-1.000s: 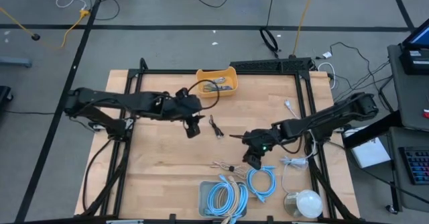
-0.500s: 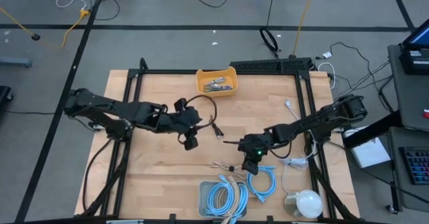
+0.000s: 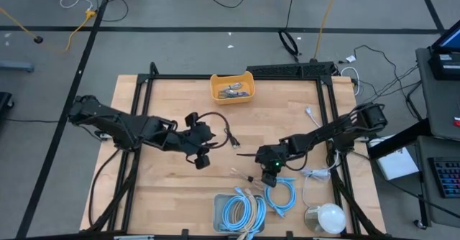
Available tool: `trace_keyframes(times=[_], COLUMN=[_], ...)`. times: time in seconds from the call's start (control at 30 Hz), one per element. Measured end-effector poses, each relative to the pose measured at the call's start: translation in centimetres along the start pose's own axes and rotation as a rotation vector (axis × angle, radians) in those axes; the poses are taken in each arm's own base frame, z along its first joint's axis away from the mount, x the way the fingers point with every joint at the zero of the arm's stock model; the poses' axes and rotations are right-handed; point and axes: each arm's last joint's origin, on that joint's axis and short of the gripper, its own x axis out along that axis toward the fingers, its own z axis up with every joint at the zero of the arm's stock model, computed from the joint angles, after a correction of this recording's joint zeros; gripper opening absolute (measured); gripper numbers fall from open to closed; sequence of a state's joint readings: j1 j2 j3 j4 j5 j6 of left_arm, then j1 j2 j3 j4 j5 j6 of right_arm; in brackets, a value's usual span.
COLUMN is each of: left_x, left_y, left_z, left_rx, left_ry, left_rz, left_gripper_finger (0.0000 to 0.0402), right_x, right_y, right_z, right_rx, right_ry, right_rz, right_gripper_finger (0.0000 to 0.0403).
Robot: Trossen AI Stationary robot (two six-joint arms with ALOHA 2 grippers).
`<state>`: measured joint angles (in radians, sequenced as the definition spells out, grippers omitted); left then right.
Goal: Sort cables into bins
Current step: Put the brown patterned charger cable into the yellow bin
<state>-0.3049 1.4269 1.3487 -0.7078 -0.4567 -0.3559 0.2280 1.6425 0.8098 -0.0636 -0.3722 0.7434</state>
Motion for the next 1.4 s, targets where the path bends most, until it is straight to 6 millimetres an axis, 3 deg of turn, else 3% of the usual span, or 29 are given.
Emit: trace_keyframes(times=[0.17, 0.5, 0.77, 1.1, 1.27, 1.4], left_x=[-0.2, -0.5, -0.4, -0.4, -0.4, -0.4], left_y=[-0.4, -0.8, -0.8, -0.7, -0.7, -0.6], left_z=[-0.1, -0.4, -0.3, -0.5, -0.6, -0.6], left_rx=[-0.012, -0.023, -0.028, -0.033, -0.034, -0.033], left_ry=[-0.001, -0.001, -0.007, 0.009, 0.011, 0.015], left_rz=[-0.011, -0.008, 0.007, 0.016, 0.022, 0.024], left_gripper_finger=[0.0131, 0.0131, 0.0131, 0.0131, 0.0131, 0.0131], right_x=[1.0, 1.2, 1.2, 0.7, 0.6, 0.4], right_y=[-0.4, 0.0, -0.1, 1.0, 1.4, 1.2], right_z=[-0.1, 0.4, 0.3, 1.9, 2.0, 1.9], right_rx=[0.009, 0.017, 0.027, -0.034, -0.063, -0.079], right_ry=[0.048, 0.004, 0.014, -0.11, -0.035, 0.042], right_rz=[0.024, 0.067, 0.055, 0.201, 0.2, 0.146], right_gripper_finger=[0.0084, 0.008, 0.0008, 0.0112, 0.0167, 0.0186])
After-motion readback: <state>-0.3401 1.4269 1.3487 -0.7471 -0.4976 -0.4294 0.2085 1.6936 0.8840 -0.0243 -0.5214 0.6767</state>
